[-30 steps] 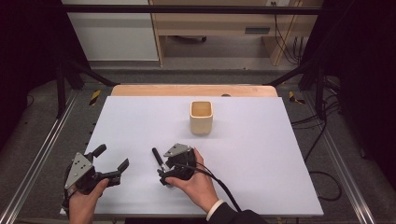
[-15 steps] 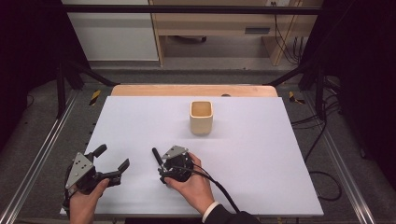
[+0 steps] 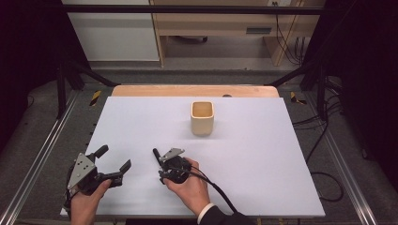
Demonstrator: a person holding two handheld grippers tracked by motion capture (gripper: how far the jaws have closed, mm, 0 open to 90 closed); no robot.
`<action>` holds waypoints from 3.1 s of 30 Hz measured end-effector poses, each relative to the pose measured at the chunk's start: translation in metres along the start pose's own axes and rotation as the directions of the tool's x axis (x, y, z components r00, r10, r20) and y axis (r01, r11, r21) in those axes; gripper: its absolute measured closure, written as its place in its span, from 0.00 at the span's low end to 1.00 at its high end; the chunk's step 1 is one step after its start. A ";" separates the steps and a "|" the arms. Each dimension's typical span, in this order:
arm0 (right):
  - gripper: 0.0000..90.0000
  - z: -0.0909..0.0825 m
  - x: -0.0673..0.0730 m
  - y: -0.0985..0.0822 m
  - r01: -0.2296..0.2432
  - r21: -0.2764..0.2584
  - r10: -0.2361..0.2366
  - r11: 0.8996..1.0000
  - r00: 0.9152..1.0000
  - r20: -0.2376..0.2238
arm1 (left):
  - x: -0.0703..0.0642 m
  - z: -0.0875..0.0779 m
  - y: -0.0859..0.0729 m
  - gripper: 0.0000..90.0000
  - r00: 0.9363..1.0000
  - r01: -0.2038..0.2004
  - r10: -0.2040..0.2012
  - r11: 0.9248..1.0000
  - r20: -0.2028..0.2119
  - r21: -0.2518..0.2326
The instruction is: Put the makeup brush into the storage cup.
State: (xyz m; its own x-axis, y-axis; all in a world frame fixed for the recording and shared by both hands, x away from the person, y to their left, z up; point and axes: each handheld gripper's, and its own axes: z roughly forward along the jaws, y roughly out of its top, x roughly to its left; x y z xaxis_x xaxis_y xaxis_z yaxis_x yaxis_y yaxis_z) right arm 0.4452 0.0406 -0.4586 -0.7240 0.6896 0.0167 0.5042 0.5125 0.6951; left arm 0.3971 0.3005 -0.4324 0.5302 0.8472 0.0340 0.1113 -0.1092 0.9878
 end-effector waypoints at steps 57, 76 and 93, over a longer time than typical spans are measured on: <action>0.79 0.013 -0.005 0.001 0.033 0.069 -0.031 0.997 0.999 -0.033 | -0.001 0.000 0.001 0.02 1.000 -0.007 0.007 1.000 0.007 0.003; 0.79 -0.024 -0.047 -0.003 0.122 0.056 -0.118 0.991 0.990 -0.074 | -0.022 0.007 0.010 0.02 0.990 -0.136 0.134 0.990 0.052 0.035; 0.79 -0.079 -0.125 -0.018 0.178 0.124 -0.167 0.976 0.981 -0.097 | -0.099 0.077 0.032 0.04 0.861 -0.473 0.439 0.877 0.256 0.086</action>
State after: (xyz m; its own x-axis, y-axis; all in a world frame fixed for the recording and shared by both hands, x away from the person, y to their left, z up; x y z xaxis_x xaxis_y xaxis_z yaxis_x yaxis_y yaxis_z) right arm 0.4899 -0.0952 -0.4163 -0.8401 0.5416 -0.0300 0.4216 0.6868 0.5921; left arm 0.4130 0.1732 -0.4159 0.7204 0.5486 0.4244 -0.0807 -0.5414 0.8369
